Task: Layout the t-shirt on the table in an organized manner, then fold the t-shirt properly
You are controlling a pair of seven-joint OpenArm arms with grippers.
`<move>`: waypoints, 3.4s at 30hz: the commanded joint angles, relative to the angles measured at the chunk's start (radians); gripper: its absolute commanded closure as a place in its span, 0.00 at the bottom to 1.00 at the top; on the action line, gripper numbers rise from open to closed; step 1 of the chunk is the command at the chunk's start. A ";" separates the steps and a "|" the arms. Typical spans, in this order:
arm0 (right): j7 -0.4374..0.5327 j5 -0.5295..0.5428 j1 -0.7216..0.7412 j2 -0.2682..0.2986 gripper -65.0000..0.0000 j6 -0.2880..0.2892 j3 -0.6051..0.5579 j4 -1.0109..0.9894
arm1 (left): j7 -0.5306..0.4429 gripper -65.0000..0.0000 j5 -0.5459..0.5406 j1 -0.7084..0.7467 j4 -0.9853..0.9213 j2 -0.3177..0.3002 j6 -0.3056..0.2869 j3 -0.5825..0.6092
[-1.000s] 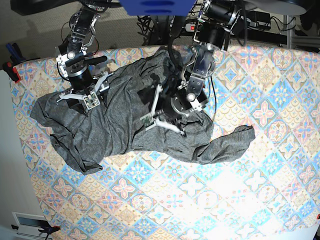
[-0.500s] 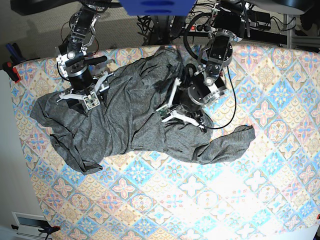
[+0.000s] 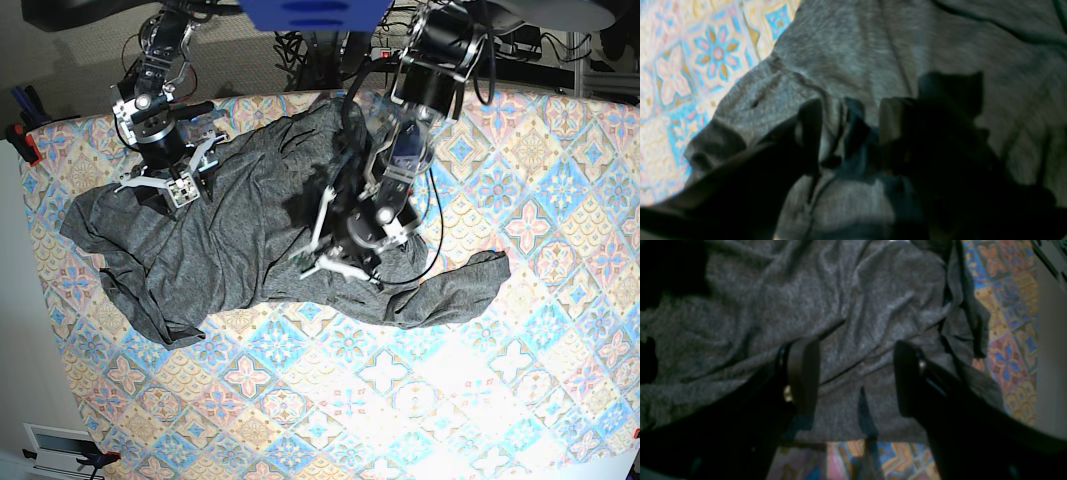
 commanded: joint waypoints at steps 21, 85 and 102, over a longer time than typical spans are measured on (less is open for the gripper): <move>0.026 0.012 0.006 0.002 0.49 -0.005 -0.006 0.018 | -0.154 0.63 -0.022 -0.069 -0.158 0.041 -0.001 -0.124; 0.026 0.012 0.007 0.002 0.49 -0.005 -0.003 -0.010 | -0.021 0.54 -0.014 0.202 0.253 0.004 -0.001 -0.121; 0.026 0.010 0.006 0.002 0.49 -0.005 -0.001 -0.010 | -0.024 0.91 -0.013 0.190 0.221 -0.045 -0.001 -0.128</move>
